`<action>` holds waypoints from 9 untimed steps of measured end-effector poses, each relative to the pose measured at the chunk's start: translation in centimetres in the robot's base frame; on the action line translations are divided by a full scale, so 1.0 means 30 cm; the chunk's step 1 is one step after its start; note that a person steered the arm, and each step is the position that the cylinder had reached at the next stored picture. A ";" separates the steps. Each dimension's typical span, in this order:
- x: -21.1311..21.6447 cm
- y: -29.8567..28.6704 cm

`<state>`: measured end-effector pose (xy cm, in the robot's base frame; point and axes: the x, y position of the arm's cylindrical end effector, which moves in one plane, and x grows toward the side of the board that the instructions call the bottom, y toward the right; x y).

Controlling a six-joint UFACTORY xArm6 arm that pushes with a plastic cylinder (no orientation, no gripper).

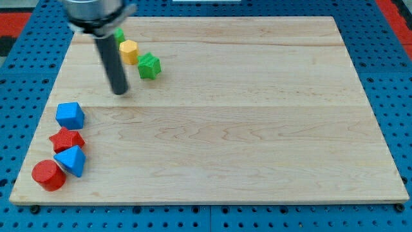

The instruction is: Push the blue cube towards the center of the board

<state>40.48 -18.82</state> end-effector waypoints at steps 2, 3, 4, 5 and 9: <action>-0.015 -0.385; 0.126 -0.381; 0.247 -0.340; 0.251 -0.198; 0.206 0.289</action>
<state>46.66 -10.16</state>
